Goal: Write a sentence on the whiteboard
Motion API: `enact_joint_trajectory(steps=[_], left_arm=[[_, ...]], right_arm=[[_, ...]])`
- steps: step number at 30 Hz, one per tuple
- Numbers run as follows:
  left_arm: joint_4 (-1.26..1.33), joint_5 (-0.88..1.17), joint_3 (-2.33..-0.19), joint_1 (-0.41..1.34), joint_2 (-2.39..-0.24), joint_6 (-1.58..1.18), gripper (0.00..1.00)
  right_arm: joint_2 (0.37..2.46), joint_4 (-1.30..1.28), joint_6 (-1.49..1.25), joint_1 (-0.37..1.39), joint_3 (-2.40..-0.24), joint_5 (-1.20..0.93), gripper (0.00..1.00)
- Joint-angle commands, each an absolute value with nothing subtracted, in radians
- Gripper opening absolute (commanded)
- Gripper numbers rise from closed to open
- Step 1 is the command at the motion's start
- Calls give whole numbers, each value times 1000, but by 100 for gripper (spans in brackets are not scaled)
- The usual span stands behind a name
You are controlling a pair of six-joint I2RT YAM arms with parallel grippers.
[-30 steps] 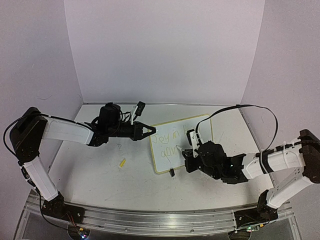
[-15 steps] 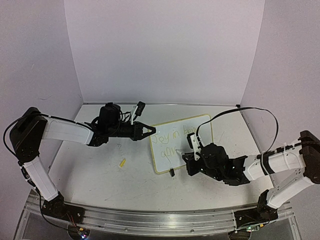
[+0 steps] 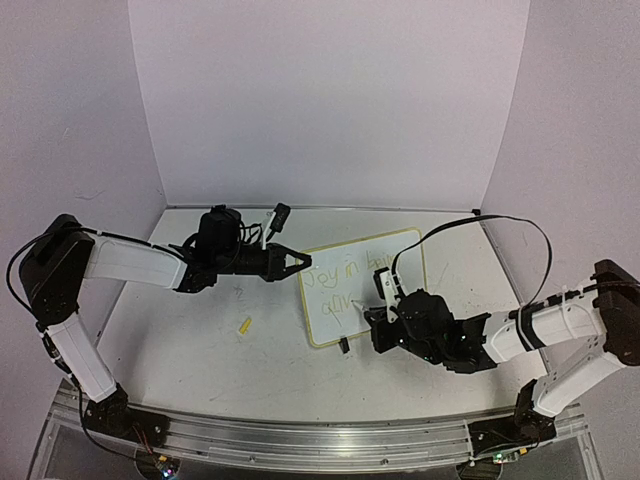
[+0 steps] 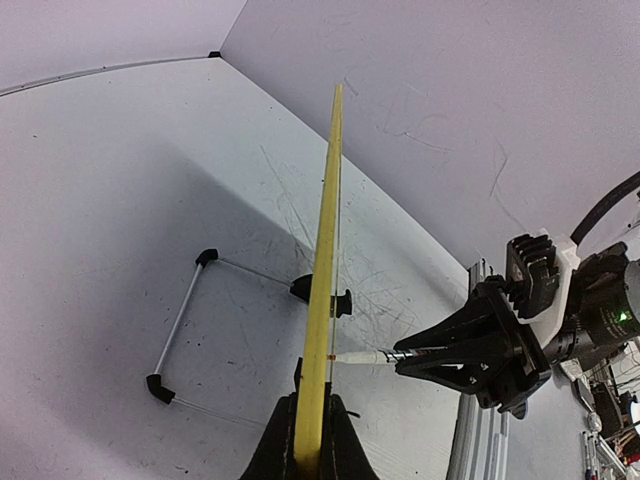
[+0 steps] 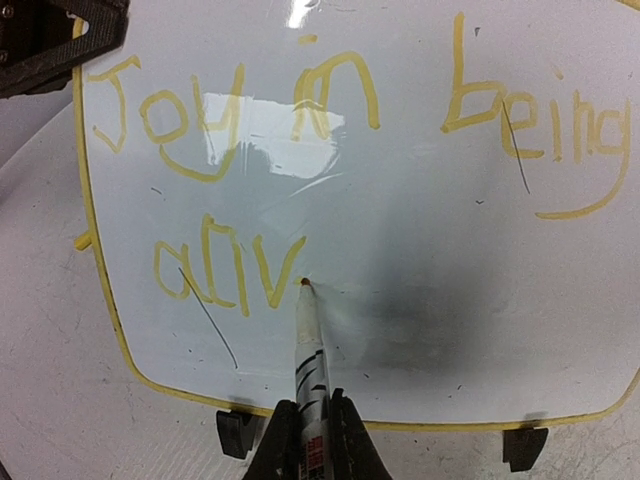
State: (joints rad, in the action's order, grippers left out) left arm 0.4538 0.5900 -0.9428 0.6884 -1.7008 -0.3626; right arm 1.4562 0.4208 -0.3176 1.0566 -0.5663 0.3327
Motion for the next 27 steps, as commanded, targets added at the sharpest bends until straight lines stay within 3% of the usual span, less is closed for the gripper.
enact_joint_trajectory(steps=[1,27], left_arm=[[342,460,-955,679,-1708,-296,0],[337,456,-955,680,-1707,-291,0]], right_arm=[[1436,393,-354,1052,-562,427,0],[1470,481,-302,1051,-601,410,0]])
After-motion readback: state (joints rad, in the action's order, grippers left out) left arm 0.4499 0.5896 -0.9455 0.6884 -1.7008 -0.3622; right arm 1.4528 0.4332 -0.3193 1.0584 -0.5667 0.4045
